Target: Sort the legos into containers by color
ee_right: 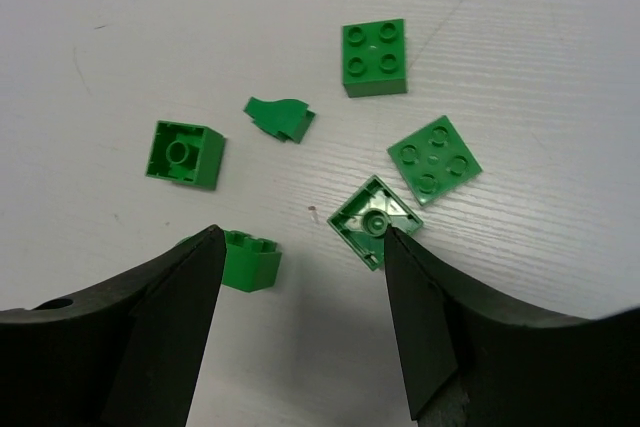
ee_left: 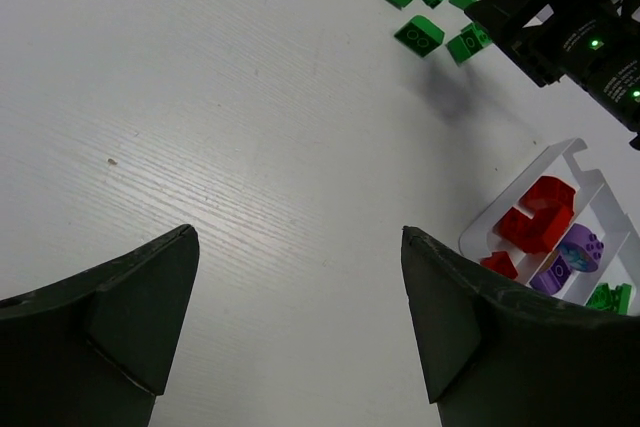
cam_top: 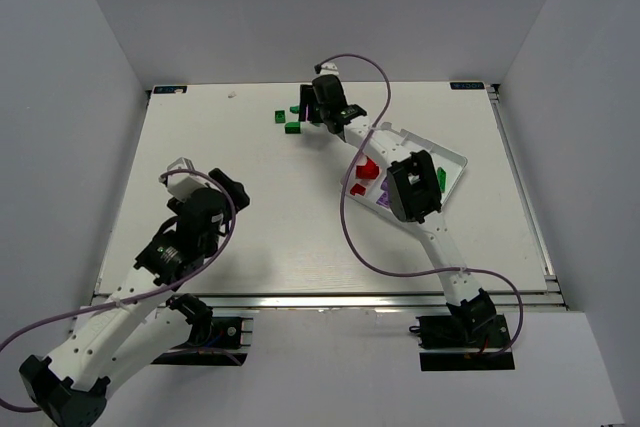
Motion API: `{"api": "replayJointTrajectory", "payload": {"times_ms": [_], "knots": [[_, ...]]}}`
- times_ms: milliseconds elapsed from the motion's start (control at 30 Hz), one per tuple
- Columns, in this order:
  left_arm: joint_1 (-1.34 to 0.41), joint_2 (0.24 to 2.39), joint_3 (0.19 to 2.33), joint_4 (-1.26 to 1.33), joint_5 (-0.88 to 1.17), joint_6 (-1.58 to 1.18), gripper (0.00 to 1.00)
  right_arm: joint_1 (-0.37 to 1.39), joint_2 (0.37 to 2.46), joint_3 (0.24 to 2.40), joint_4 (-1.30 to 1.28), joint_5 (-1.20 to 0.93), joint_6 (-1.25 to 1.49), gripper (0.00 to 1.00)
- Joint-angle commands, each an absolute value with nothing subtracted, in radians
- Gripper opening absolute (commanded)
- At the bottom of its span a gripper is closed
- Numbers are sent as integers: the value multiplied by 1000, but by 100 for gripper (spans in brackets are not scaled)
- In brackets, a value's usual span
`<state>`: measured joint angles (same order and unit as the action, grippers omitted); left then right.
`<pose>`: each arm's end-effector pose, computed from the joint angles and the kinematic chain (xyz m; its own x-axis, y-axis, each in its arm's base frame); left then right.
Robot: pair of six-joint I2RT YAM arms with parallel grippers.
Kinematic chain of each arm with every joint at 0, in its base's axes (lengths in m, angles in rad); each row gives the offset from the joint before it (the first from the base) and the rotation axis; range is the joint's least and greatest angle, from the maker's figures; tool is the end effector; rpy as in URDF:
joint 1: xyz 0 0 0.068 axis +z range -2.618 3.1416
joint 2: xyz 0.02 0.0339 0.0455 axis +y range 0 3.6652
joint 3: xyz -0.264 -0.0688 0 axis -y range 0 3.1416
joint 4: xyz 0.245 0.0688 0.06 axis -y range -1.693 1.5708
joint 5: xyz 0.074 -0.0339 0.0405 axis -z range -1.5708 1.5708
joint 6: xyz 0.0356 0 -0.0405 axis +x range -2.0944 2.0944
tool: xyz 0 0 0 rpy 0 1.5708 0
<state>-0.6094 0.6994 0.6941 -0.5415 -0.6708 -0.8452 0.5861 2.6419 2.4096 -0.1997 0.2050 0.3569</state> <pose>0.1359 -0.0679 0.2892 -0.2926 -0.5104 -0.8086 -0.3104 0.8505 -0.4245 0.5062 0.3274 0.1964 -0.4622 0.1037 -0.8807 -0.2412 0.9410 0.2374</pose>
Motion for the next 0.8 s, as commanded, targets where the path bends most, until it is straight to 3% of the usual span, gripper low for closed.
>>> {"api": "replayJointTrajectory", "payload": {"times_ms": [0,100,233,300,433,767], "knots": [[-601,738,710,-509,-681,-838,90,575,2625,2410,-91,84,290,69],[-595,779,739,-494,-648,-833,83,574,2599,2382,-26,-164,209,70],[-586,769,755,-492,-644,-830,80,554,2543,2274,70,-490,36,85],[-581,749,759,-502,-650,-831,80,546,2552,2286,60,-576,-38,87],[-578,727,764,-517,-658,-833,80,545,2574,2338,-43,-526,-242,88],[-572,739,764,-515,-646,-830,82,545,2615,2356,-64,-434,-371,84]]}}
